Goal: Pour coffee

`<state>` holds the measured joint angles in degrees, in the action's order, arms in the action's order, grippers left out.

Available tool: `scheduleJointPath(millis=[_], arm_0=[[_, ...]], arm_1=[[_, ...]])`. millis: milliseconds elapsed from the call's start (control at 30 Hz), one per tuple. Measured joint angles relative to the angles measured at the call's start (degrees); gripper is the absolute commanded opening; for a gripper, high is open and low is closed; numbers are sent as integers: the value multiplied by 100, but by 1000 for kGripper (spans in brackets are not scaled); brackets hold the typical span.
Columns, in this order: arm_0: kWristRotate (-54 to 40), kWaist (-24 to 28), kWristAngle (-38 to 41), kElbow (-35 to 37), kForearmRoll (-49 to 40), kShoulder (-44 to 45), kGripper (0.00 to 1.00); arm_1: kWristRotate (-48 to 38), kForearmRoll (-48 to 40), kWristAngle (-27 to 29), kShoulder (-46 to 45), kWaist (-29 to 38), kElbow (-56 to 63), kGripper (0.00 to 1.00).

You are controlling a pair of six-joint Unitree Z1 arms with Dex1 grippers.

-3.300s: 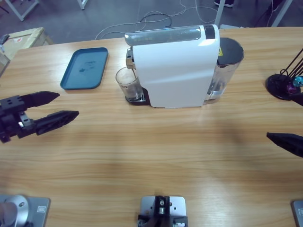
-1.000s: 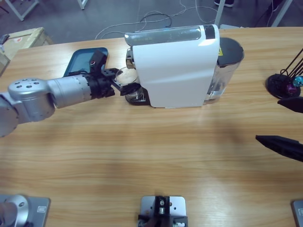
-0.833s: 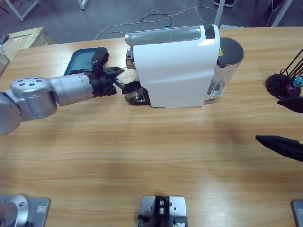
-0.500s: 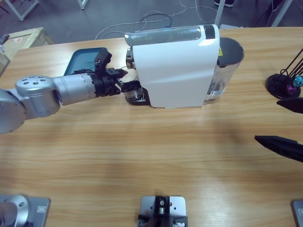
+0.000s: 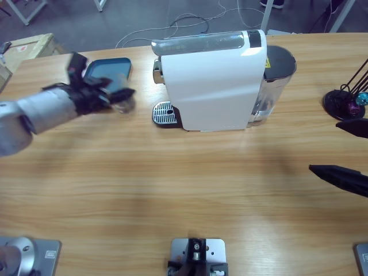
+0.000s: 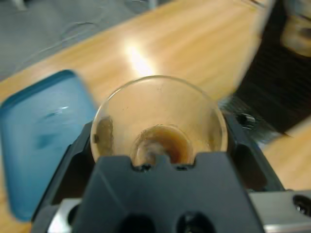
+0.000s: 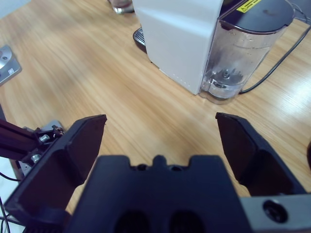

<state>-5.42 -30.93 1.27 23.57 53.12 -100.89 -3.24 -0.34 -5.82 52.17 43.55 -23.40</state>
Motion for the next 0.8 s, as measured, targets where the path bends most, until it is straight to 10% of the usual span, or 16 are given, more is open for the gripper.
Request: scheduleJointPath(millis=[533,633,800], arm_0=[[143,1787,-270,392,457,-1240,601],[143,1815,-270,451,476,-1293,965],[143,1830,-250,502,478,-1323,991]], arm_1=[[0,0,0,0,0,-1,1000],[0,0,0,0,0,-1,1000],[0,0,0,0,0,-1,1000]])
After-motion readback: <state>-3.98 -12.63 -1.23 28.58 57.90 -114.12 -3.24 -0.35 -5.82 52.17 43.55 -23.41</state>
